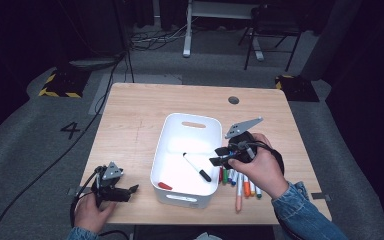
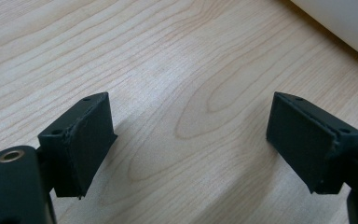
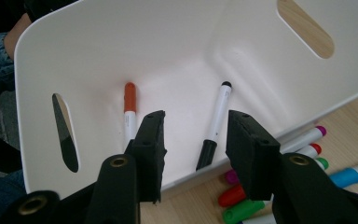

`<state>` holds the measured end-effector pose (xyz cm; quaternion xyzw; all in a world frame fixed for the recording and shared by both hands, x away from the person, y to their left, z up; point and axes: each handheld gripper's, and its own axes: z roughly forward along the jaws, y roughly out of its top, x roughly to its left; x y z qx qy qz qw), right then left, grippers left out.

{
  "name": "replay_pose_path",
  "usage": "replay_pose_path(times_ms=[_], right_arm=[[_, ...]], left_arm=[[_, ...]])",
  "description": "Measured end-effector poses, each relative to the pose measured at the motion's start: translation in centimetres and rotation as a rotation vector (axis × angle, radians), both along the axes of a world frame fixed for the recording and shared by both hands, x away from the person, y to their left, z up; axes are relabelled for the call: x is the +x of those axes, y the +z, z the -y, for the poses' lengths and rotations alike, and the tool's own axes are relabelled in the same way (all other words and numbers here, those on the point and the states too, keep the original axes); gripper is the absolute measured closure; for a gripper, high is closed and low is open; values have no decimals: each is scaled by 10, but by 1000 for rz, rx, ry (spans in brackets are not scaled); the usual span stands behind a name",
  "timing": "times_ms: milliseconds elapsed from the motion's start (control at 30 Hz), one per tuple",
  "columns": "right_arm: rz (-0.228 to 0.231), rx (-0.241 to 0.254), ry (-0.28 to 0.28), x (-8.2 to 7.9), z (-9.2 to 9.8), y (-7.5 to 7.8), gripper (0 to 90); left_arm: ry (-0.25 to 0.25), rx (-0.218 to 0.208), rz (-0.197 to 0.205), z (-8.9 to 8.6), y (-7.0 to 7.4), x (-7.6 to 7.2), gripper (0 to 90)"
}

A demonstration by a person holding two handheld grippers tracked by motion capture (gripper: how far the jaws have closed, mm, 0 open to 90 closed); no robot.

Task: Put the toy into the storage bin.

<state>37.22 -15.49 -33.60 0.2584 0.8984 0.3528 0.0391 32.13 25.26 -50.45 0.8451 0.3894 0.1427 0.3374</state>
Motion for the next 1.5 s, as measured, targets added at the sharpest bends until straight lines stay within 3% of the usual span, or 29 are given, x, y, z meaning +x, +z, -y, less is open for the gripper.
replay_pose_path(times_ms=[267,667,1067,1267,1500], right_arm=[[8,7,-78,4,30,1,576],[8,-18,-194,6,78,-16,587],[-32,-67,-298,11,117,-59,609],[-60,-91,-338,15,126,-82,626],[-61,-136,-342,16,128,-103,616]], left_arm=[[0,0,0,0,0,0,151],[1,0,0,0,0,0,151],[1,0,0,0,0,0,151],[1,0,0,0,0,0,151],[1,0,0,0,0,0,151]])
